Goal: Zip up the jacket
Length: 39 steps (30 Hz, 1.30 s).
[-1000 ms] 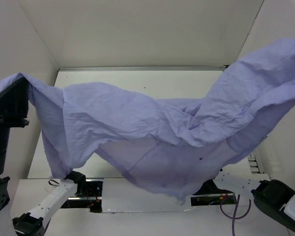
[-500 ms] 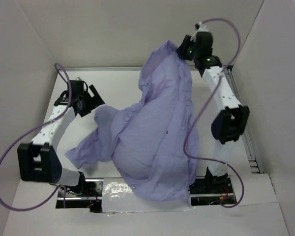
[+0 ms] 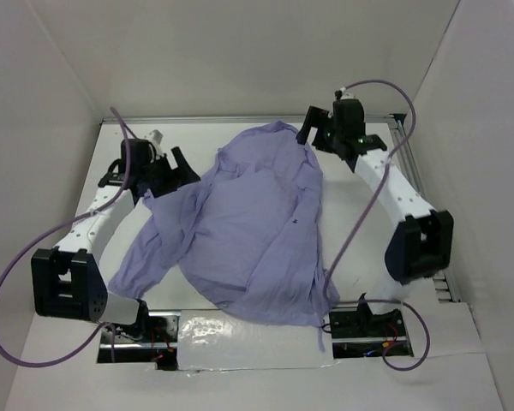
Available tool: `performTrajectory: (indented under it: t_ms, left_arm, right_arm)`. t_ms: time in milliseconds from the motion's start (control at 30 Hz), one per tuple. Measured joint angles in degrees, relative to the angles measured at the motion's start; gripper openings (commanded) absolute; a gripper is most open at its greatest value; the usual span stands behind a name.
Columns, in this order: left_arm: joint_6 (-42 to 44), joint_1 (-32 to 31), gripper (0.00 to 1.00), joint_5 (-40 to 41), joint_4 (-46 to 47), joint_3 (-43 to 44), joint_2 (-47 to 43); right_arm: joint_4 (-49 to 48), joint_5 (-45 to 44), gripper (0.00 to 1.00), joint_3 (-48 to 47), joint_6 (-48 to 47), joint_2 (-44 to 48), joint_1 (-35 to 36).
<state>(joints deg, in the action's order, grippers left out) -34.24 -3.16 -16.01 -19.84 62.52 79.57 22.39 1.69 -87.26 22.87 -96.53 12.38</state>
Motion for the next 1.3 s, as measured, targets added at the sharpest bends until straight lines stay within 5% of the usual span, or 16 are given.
performTrajectory:
  t_ms: [200, 400, 600, 800, 1300]
  left_arm:
    - [4.0, -6.7, 0.99, -3.6, 0.6, -0.4, 6.6]
    - [5.9, -10.1, 0.99, -7.3, 3.4, -0.4, 10.0]
    - [5.7, -11.8, 0.99, -11.6, 6.3, 1.4, 20.0]
    - [5.2, -12.0, 0.99, -12.7, 4.8, 7.4, 30.1]
    - [2.4, -10.2, 0.99, -18.1, 1.8, 31.2, 46.6]
  right_arm:
    - [-2.4, -4.5, 1.0, 24.3, 5.6, 17.7, 12.6]
    - [1.0, -5.5, 1.0, 41.1, 14.6, 19.0, 24.8]
    - [2.5, -8.7, 0.99, 45.3, 21.5, 18.2, 25.2]
    - [4.7, -12.9, 0.99, 34.7, 22.1, 4.2, 18.6]
    - [11.9, -8.8, 0.99, -17.2, 10.1, -31.1, -2.5]
